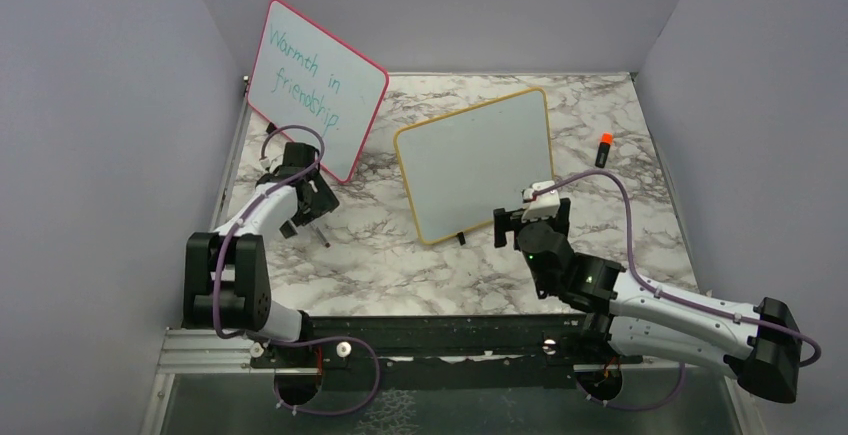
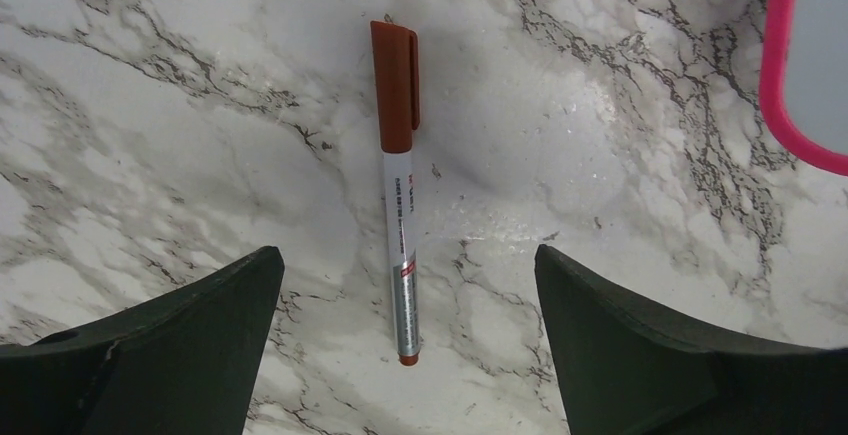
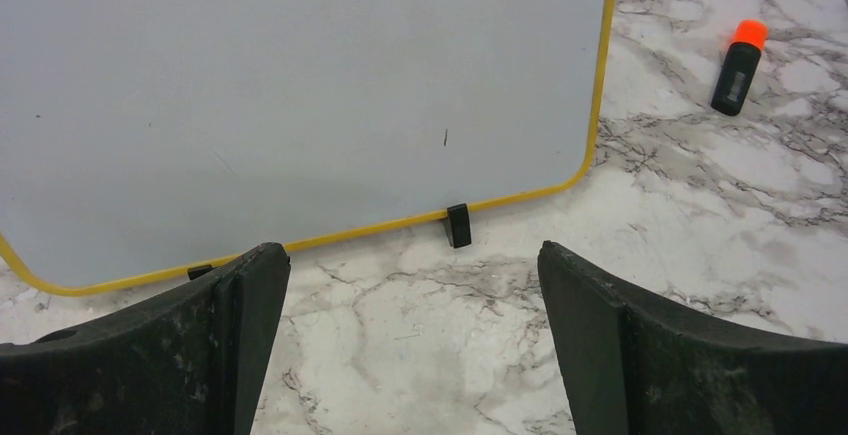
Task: Write a sentence on the whiteboard
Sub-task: Move the whiteboard stand to the center of the board, then open the whiteboard marker at the center of the board.
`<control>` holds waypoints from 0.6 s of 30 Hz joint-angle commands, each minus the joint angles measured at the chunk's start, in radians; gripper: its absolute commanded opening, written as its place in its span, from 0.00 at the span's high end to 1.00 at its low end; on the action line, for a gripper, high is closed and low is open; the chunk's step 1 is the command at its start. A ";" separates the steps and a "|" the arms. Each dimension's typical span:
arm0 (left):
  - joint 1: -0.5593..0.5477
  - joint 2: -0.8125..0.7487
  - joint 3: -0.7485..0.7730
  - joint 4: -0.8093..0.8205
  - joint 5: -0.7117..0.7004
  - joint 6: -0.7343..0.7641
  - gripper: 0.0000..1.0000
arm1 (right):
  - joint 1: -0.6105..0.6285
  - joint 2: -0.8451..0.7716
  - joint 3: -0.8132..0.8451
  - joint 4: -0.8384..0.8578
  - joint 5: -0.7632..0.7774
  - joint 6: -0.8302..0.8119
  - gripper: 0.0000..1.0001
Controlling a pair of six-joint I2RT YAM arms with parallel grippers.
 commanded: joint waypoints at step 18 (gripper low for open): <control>0.007 0.190 0.064 0.016 -0.028 -0.016 0.66 | 0.007 0.006 0.008 0.181 0.058 -0.126 0.00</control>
